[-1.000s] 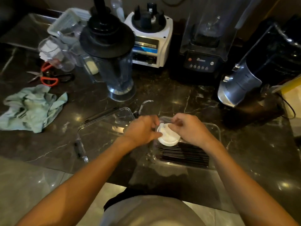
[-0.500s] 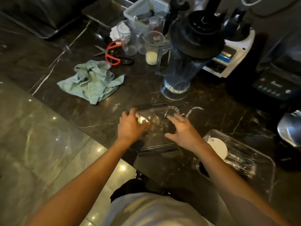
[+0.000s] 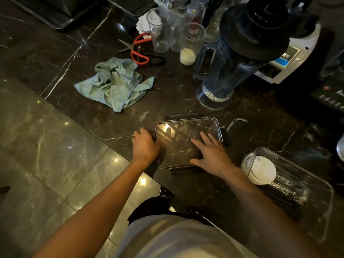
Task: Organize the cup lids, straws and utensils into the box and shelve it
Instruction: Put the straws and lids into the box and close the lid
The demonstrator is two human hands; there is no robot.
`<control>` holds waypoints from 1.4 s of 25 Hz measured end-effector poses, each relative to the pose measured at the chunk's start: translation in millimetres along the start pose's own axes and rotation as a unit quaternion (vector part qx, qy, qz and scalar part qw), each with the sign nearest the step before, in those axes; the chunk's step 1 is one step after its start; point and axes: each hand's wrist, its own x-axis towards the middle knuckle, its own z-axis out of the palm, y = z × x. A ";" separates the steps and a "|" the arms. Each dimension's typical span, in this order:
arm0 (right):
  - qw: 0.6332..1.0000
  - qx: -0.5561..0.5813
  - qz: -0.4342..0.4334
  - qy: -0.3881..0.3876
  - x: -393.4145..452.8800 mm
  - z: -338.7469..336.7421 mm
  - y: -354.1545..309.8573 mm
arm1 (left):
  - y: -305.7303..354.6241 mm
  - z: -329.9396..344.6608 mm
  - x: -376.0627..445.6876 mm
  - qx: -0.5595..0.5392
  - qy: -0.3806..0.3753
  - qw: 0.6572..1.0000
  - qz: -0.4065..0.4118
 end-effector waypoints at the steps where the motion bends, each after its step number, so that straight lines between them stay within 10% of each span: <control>1: 1.000 -0.001 0.001 -0.002 -0.3 -0.7 -0.5 | -1.3 -1.5 5.4 -0.025 -0.011 1.000 -0.013; 9: 1.000 0.005 0.001 -0.019 -11.3 -2.2 -1.3 | 0.8 -20.3 17.0 -0.053 -0.077 0.996 -0.006; 16: 1.000 0.011 -0.004 -0.010 -35.7 -2.2 7.1 | 44.9 -43.0 6.5 -0.293 -0.074 0.953 -0.020; 26: 0.919 0.165 -0.018 0.357 -79.0 -30.7 13.3 | 115.5 -51.2 -22.2 -0.426 -0.124 0.893 0.076; 35: 0.834 0.251 -0.083 0.485 -133.2 -123.3 47.5 | 153.4 -69.4 -56.3 -0.197 -0.053 0.899 0.388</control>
